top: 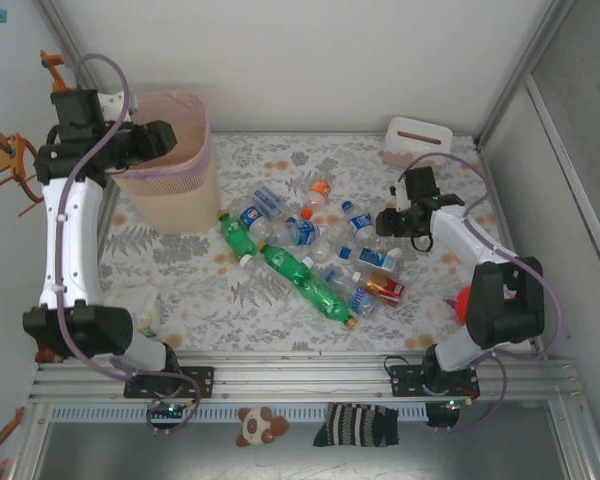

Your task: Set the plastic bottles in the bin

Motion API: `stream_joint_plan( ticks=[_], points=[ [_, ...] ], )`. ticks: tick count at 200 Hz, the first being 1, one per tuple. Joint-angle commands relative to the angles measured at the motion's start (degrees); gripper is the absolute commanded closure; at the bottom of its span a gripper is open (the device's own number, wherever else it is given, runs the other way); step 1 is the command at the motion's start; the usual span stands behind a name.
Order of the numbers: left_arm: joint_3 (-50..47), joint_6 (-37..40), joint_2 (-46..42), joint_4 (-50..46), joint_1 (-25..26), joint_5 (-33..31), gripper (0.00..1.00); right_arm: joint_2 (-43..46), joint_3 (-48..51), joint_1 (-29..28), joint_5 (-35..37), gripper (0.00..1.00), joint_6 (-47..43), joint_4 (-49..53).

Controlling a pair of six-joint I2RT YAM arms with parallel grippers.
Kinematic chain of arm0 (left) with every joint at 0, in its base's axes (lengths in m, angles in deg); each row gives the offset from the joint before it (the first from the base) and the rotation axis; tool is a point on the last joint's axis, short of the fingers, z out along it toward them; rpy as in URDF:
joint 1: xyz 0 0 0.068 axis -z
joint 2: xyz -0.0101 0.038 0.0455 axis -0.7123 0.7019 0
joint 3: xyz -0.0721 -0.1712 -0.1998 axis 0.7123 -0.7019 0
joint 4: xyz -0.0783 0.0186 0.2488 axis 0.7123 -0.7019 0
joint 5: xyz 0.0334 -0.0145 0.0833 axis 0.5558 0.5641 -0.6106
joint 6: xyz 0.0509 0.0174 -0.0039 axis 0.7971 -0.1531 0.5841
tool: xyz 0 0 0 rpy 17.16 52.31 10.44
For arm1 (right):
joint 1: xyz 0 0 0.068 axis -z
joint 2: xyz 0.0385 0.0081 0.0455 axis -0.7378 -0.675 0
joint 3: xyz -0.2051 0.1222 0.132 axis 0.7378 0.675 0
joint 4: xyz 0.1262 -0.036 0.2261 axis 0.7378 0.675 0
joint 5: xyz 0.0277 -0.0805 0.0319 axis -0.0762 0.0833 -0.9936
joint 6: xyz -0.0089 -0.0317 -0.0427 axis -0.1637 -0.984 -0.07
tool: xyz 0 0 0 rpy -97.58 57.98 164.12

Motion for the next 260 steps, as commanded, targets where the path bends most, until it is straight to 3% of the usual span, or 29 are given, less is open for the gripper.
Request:
stream_joint_plan(
  ticks=[1, 49, 108, 192, 260],
  points=[
    [-7.0, -5.6, -5.6, 8.7, 0.5, 4.0, 0.39, -2.1, -2.8, -0.6, 1.5, 0.47, -1.4, 0.4],
    [-16.2, -9.1, -13.7, 11.6, 1.9, 3.9, 0.39, -6.3, -4.3, -0.6, 0.7, 0.47, -2.0, 0.1],
    [-21.2, -11.6, -17.1, 13.3, 4.9, 3.7, 0.39, -8.6, -3.5, -0.5, 2.2, 0.51, -1.4, -0.9],
    [-23.8, -14.7, -17.3, 16.5, 7.2, 5.3, 0.39, -5.1, -1.5, -0.1, 14.7, 0.56, 4.9, 1.0],
    [-25.0, -15.3, -17.0, 17.2, 8.5, 5.0, 0.39, -8.9, -2.0, 0.6, 10.1, 0.48, 5.1, 2.2]
  ],
)
